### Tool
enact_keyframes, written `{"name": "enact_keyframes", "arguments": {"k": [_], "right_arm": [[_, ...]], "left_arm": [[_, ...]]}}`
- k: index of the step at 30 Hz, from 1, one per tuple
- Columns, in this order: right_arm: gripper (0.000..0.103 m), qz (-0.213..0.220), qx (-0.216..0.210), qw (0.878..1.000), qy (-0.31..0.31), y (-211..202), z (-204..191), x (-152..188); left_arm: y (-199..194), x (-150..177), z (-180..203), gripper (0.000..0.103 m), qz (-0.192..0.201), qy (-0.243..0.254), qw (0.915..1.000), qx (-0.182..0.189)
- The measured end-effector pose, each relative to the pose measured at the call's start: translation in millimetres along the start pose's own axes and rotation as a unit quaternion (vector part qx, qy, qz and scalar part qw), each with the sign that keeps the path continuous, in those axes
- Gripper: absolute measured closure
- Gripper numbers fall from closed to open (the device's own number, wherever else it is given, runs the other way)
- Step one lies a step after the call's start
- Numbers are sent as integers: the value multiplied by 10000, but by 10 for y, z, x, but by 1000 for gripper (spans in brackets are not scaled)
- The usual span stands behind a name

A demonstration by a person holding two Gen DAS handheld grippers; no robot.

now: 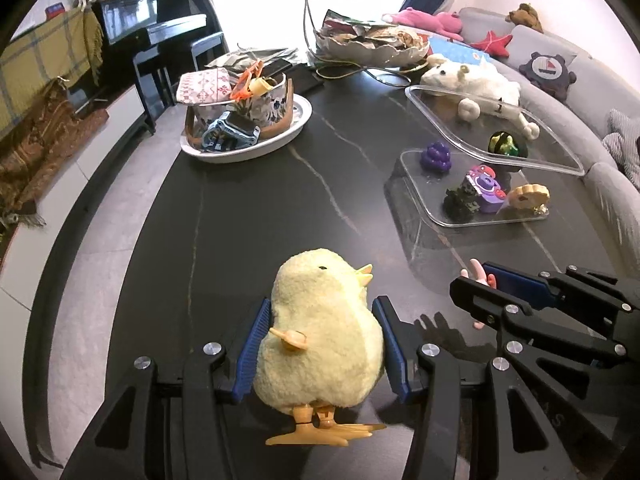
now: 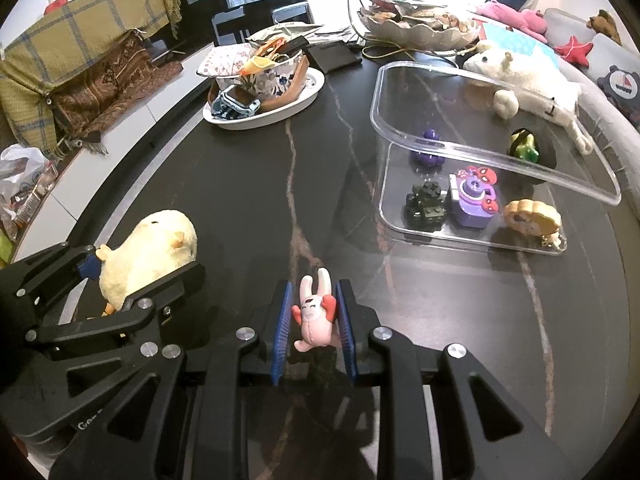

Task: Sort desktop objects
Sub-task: 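Lift and carry the chick with the left tool while the right tool carries the bunny to the box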

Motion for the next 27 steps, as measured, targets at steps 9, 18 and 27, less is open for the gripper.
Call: {"name": "enact_keyframes", "arguments": {"k": [9,18,27], "right_arm": [[83,207,44,9998,44,-203,38,-68],[83,517,89,9985,137,-524,119,-228],[83,805,231,9961,267,-860,314,-348]], "left_arm": [[-177,-106,85,55,151,1,9999,68],[-465,-320,212,55,456,60,9987,217],[-727,-577,472,55,719,188,9965,394]]}}
Point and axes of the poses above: each gripper's, at about its wrist camera, not at the fingertips, and y roughly the way its jaws point, z to its right, x to its underside, the point moved 8 cm from there along y, roughly the way its jaws point
